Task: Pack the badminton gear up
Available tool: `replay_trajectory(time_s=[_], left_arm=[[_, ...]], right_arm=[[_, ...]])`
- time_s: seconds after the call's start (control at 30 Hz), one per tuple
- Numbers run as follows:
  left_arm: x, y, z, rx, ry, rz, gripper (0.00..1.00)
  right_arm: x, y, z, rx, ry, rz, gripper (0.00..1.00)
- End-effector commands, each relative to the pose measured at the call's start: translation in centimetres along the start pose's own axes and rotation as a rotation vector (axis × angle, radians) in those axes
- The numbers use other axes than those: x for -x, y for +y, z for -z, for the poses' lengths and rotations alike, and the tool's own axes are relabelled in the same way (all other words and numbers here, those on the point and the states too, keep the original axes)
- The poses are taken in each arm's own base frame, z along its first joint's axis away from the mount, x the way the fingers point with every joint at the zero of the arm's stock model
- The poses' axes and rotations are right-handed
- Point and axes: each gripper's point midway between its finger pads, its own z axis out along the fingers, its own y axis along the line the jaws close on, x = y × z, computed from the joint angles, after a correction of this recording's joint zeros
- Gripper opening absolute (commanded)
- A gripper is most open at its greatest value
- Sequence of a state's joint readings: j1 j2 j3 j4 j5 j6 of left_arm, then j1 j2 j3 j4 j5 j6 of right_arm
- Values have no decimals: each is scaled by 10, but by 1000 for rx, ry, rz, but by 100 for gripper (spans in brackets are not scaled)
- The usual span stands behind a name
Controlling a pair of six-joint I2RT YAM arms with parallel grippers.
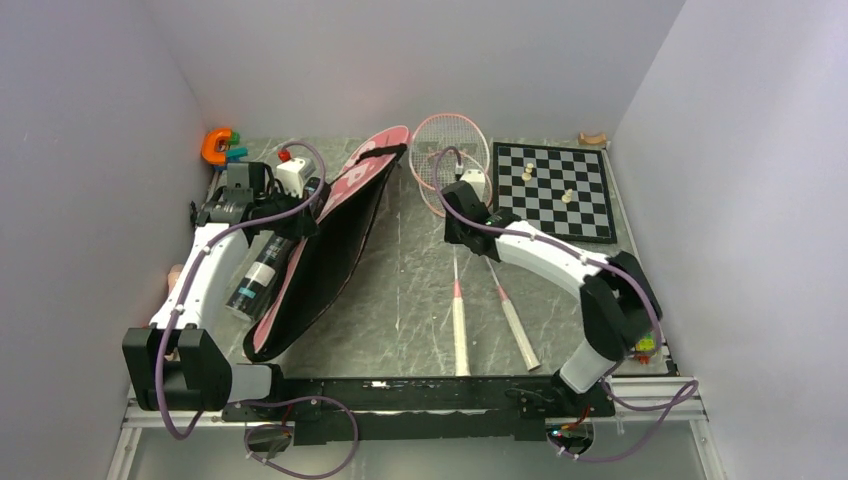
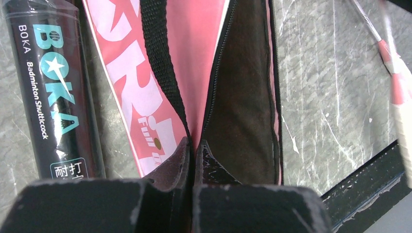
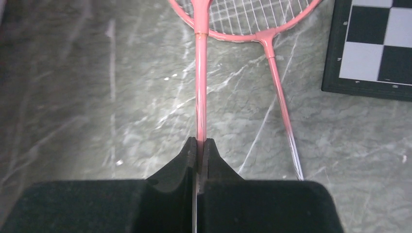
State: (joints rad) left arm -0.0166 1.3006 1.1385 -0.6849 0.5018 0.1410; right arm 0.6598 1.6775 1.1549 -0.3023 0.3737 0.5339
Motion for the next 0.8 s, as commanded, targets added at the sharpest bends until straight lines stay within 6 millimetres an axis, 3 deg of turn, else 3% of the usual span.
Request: replay_trajectory(time_s=[0.0,0.37,0.6,0.77], left_arm=[[16,-3,-2,-23,-67,-27,0],[19,1,-17,12,-72,-36,0],[29,-10,-39,14,-57,-71,0],[36,-16,-54,12,-44,-87,0]], right_arm=[[37,7,55,31,-113,1,0],[8,-1,132,90,-63,50,0],[-41,15,176,149,62,166,0],[-77,17,196,161,156,220,0]])
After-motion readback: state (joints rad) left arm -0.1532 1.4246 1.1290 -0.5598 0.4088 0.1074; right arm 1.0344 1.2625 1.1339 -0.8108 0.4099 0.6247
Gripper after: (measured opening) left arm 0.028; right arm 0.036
